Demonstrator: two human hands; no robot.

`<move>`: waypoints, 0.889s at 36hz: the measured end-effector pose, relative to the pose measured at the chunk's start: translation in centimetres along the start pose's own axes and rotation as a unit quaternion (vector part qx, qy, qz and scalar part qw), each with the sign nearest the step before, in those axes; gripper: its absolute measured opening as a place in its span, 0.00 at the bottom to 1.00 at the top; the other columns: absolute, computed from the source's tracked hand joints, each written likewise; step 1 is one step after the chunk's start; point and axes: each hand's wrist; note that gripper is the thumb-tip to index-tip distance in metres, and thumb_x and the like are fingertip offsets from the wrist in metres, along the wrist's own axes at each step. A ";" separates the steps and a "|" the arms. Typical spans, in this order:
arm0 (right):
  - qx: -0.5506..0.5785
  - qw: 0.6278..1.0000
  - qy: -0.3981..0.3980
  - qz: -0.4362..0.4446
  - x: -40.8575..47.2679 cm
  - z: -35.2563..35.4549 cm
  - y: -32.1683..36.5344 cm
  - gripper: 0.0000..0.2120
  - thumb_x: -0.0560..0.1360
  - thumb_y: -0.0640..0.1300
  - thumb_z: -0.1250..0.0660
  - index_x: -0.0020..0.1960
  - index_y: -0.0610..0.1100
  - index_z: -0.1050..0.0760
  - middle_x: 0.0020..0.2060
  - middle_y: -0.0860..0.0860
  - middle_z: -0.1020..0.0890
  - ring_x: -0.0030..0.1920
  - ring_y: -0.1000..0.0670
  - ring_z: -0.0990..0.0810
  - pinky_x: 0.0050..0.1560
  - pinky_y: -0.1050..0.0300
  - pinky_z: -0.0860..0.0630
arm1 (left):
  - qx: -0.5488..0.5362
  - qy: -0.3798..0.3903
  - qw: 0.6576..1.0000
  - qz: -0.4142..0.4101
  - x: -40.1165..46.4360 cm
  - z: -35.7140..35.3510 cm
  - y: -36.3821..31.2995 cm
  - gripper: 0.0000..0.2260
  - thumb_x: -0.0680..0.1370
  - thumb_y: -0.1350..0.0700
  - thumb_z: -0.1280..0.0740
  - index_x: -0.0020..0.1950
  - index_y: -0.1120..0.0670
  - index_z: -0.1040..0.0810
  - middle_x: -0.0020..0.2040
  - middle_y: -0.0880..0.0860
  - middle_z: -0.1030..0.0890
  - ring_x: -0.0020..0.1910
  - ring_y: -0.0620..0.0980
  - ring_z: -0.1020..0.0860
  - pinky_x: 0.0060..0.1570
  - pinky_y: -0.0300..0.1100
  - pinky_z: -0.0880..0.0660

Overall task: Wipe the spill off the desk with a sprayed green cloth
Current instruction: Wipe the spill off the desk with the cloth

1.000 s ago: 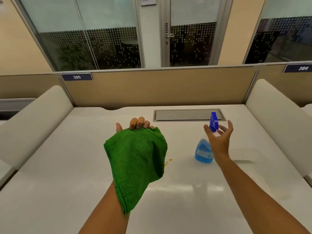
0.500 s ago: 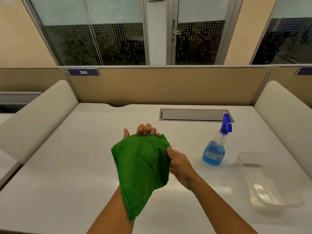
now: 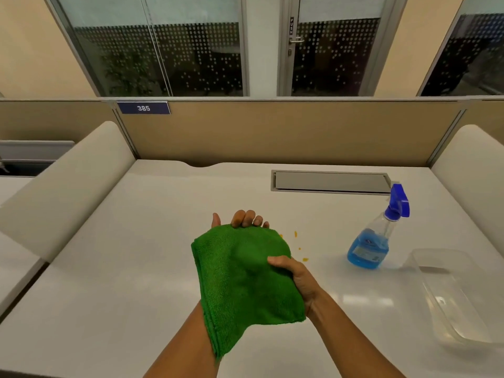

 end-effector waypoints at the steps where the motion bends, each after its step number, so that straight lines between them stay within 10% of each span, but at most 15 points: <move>1: 0.026 1.000 -0.001 -0.003 -0.1 0.1 -0.3 0.36 0.59 0.44 0.17 0.65 0.39 0.20 0.64 0.36 0.19 0.60 0.34 0.18 0.62 0.35 0.24 | -0.013 -0.040 0.999 0.014 0.1 -0.3 -0.1 0.25 0.77 0.33 0.44 0.39 0.54 0.24 0.41 0.52 0.23 0.46 0.54 0.24 0.60 0.53 0.33; 5: 0.083 0.995 -0.050 0.035 -0.4 0.9 -0.4 0.32 0.51 0.44 0.17 0.55 0.41 0.14 0.55 0.38 0.15 0.51 0.36 0.15 0.58 0.38 0.23 | -0.005 -0.225 0.974 0.000 0.1 -0.4 -1.2 0.23 0.78 0.37 0.44 0.39 0.55 0.25 0.41 0.55 0.18 0.45 0.58 0.22 0.60 0.56 0.30; 10: 0.049 0.976 -0.198 0.081 -0.5 2.5 2.1 0.17 0.71 0.42 0.34 0.58 0.39 0.19 0.53 0.39 0.15 0.49 0.38 0.16 0.54 0.42 0.22 | 0.211 -0.301 0.930 0.025 -1.7 3.7 -4.3 0.18 0.84 0.45 0.46 0.48 0.54 0.23 0.57 0.56 0.18 0.60 0.59 0.23 0.70 0.58 0.34; 15: -0.375 0.867 -0.301 0.130 1.5 4.8 4.3 0.24 0.73 0.47 0.35 0.68 0.46 0.29 0.60 0.43 0.22 0.58 0.43 0.23 0.59 0.48 0.27 | 0.728 -0.366 0.579 0.032 -6.6 12.0 -7.4 0.15 0.81 0.50 0.35 0.66 0.55 0.25 0.65 0.56 0.23 0.68 0.59 0.27 0.67 0.53 0.31; 20: -0.673 0.698 -0.232 0.083 4.9 8.9 2.3 0.31 0.82 0.44 0.38 0.81 0.48 0.47 0.77 0.45 0.36 0.77 0.41 0.38 0.78 0.42 0.42 | 0.843 -0.350 0.363 0.185 -11.5 17.6 -8.4 0.31 0.81 0.39 0.40 0.79 0.55 0.38 0.79 0.59 0.39 0.78 0.64 0.44 0.76 0.60 0.44; 27: -0.819 0.547 -0.140 -0.101 6.8 13.9 -3.6 0.49 0.74 0.76 0.49 0.82 0.49 0.62 0.79 0.55 0.66 0.80 0.44 0.70 0.79 0.40 0.68 | 0.893 -0.293 0.279 0.196 -13.7 19.4 -6.9 0.39 0.77 0.33 0.59 0.80 0.55 0.40 0.80 0.62 0.42 0.78 0.67 0.44 0.75 0.64 0.45; 32: -0.809 0.543 -0.224 0.005 7.4 13.7 -2.9 0.52 0.69 0.79 0.68 0.81 0.48 0.44 0.82 0.49 0.46 0.82 0.46 0.54 0.81 0.42 0.58 | 0.899 -0.292 0.268 0.185 -13.7 19.3 -6.7 0.37 0.78 0.34 0.58 0.81 0.54 0.42 0.81 0.61 0.44 0.79 0.65 0.46 0.76 0.63 0.47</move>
Point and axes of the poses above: each hand's wrist, its own x-axis towards the middle knuckle, its own z-axis out of the back of the hand, y = z × x
